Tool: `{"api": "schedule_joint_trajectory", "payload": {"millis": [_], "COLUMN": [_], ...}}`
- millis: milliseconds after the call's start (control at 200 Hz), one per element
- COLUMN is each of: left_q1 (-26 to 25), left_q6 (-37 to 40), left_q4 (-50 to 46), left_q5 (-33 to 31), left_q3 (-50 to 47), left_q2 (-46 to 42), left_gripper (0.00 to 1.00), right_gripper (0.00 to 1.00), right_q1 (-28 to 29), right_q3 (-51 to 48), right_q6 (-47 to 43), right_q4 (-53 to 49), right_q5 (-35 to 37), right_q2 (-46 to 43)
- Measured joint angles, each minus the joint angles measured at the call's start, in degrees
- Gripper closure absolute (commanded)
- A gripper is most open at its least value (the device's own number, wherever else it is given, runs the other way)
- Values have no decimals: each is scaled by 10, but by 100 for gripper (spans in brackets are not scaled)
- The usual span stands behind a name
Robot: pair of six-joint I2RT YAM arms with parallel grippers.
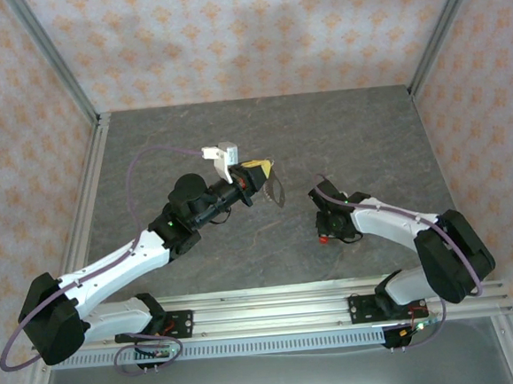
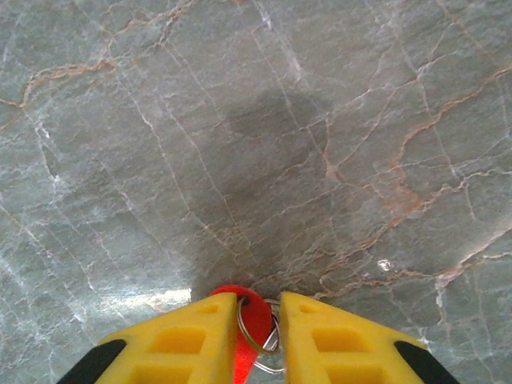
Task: Put the keys on the keyring
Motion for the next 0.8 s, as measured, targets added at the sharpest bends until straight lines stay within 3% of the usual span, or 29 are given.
{"api": "schedule_joint_trajectory", "payload": {"millis": [295,520,801], "left_q1": [0,0,0], "left_q6": [0,0,0], "left_q4": [0,0,0], "left_q5": [0,0,0], "left_q3": [0,0,0], "left_q2": [0,0,0], "left_gripper": [100,100,100], "right_gripper": [89,100,100], "right_q1": [0,0,0], "right_q3": [0,0,2], "right_q6": [-2,-5,-4], "right_q4": [0,-6,-23], "right_q5": [0,8,15], "right_q2": [0,-4,-34]}}
